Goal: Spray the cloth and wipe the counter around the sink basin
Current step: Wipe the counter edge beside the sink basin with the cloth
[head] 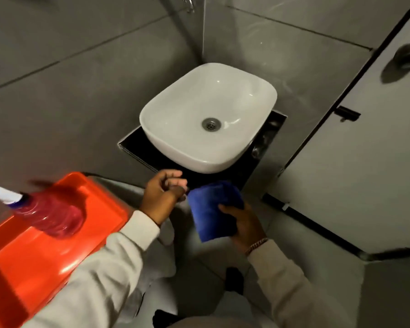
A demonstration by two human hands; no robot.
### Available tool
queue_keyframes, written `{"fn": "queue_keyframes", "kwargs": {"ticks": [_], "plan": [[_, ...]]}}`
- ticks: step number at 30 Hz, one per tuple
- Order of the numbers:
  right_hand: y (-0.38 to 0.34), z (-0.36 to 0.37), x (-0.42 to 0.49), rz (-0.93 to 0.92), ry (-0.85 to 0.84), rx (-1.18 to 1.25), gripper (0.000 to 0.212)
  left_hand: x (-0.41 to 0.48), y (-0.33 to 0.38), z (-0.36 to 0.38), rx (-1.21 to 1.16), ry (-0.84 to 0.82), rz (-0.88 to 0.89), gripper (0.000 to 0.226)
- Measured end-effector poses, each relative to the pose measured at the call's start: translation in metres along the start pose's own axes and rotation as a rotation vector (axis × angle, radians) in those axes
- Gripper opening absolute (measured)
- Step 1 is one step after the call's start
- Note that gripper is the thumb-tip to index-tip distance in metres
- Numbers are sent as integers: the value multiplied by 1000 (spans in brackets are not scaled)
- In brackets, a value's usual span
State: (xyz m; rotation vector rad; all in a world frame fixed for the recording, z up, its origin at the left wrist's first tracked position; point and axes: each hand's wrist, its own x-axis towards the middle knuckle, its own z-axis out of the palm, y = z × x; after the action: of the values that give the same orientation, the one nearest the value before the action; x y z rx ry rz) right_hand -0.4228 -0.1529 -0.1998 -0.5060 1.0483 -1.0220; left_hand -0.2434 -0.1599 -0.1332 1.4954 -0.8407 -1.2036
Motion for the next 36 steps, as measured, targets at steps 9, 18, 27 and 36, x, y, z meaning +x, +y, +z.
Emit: {"fn": "queue_keyframes", "kwargs": {"ticks": [9, 18, 27, 36], "plan": [[-18, -71, 74, -883, -134, -1364, 52, 64, 15, 72, 576, 26, 383, 38], [8, -81, 96, -712, -288, -1729, 47, 88, -11, 105, 1515, -97, 309, 68], [-16, -92, 115, -696, -263, -1666, 38, 90, -4, 112, 1536, -115, 194, 74], [-47, -120, 146, -758, -422, -1827, 48, 94, -7, 119, 1612, -55, 156, 80]]}}
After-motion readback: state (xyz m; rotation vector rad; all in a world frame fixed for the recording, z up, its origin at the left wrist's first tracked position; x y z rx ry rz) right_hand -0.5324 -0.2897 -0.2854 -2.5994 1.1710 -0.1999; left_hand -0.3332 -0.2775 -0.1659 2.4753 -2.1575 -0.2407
